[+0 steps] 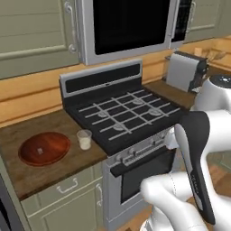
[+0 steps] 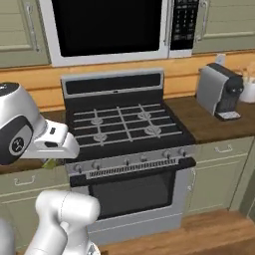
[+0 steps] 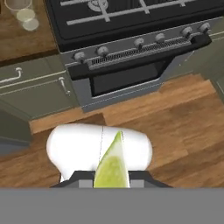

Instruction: Grab a lemon wedge from the fridge and one ice cube from the ice bowl, and put them in the glass of lemonade.

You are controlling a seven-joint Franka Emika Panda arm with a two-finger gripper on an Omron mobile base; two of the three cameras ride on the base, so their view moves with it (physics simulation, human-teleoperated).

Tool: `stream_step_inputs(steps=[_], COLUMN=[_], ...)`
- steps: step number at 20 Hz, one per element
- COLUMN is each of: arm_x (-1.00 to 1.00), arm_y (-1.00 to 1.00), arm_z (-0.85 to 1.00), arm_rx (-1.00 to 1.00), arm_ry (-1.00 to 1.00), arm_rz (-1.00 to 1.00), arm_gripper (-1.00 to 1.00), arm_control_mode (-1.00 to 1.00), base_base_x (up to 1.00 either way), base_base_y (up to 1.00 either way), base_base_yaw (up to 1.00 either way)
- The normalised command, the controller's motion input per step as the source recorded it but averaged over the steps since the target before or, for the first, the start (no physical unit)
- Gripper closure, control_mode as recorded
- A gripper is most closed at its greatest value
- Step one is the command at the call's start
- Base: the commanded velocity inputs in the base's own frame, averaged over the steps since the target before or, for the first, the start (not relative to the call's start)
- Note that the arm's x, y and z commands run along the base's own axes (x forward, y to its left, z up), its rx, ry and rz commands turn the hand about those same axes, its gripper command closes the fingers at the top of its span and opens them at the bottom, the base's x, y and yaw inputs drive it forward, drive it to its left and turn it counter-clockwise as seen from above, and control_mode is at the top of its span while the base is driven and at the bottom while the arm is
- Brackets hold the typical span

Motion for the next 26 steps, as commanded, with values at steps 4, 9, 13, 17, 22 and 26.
stream_step_inputs(steps=[4,9,13,17,22,26], arm_x=[0.00,0.00,0.00,0.00,0.77,0.88], arm_y=[0.00,0.00,0.00,0.00,0.18,0.23], arm_z=[0.00,0.00,0.00,0.00,-0.01,-0.19], arm_rx=[0.00,0.00,0.00,0.00,-0.01,0.00], arm_ry=[0.00,0.00,0.00,0.00,-0.16,-0.10], arm_rz=[0.00,0.00,0.00,0.00,0.06,0.10], arm_gripper=[1.00,1.00,1.00,1.00,1.00,1.00], arm_control_mode=[1.00,1.00,1.00,1.00,-1.00,-1.00], base_base_x=[0.28,0.35,0.53,0.49,0.13,0.00], base_base_y=[0.64,0.47,0.16,0.21,0.05,0.00], base_base_yaw=[0.53,0.35,0.18,0.10,0.01,0.00])
